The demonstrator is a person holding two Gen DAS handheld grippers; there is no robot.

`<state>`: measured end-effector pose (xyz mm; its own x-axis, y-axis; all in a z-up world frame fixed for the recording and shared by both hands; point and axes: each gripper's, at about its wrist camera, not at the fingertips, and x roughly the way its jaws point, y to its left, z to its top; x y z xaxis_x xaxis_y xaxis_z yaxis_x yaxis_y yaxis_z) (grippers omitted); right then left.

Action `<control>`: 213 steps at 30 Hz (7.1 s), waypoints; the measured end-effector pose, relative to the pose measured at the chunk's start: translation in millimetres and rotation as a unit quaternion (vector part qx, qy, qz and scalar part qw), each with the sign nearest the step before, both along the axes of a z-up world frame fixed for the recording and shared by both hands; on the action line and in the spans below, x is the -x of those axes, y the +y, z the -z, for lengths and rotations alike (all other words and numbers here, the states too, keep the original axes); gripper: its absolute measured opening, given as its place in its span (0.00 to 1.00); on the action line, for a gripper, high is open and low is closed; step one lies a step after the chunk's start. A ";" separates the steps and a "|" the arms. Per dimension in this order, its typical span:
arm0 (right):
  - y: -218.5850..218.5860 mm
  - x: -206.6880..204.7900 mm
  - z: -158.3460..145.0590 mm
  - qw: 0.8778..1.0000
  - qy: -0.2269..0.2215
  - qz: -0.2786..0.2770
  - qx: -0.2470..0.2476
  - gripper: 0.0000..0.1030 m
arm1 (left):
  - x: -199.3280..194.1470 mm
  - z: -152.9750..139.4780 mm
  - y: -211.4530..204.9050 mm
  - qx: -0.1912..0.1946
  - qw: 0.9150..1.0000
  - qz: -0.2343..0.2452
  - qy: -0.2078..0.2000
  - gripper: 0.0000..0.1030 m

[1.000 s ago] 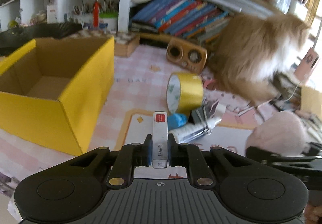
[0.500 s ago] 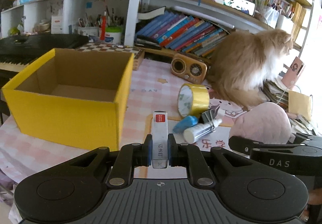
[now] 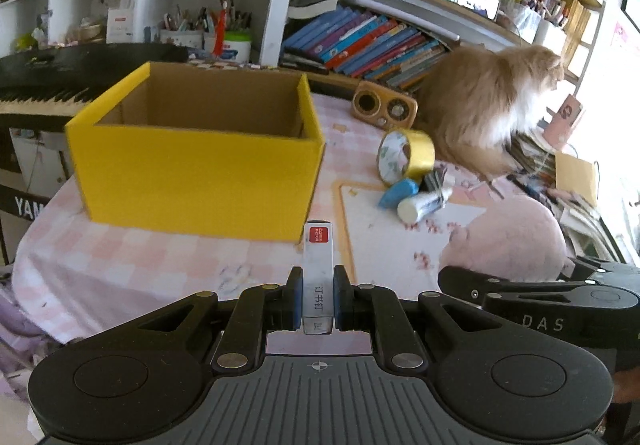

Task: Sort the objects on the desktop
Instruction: 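Grasp the small white box with the left gripper while the right lifts the pig, then lower the pig and white box into the yellow box and open both grippers, then withdraw both tools from the yellow box back over the table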

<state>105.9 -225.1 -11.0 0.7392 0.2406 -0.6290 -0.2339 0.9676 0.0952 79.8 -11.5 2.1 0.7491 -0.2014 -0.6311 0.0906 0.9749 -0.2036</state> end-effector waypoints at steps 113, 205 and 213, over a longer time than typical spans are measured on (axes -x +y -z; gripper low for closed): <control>227.6 -258.0 -5.8 0.904 0.000 -0.372 0.212 1.00 | -200.8 -6.4 110.7 -0.086 0.990 -0.114 -0.012 0.65; 91.0 90.4 -0.6 0.998 -0.039 0.008 0.047 1.00 | 82.9 -3.9 67.9 -0.064 0.995 -0.059 -0.046 0.92; 71.2 96.3 0.2 0.997 -0.033 0.044 0.049 1.00 | 73.6 -3.0 48.9 -0.060 0.997 -0.025 -0.045 0.92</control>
<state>9.6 -153.9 -11.2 0.7952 0.1119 -0.5959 -0.1498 0.9886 -0.0142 6.2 37.4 5.1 0.8106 -0.0908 -0.5785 0.0548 0.9953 -0.0794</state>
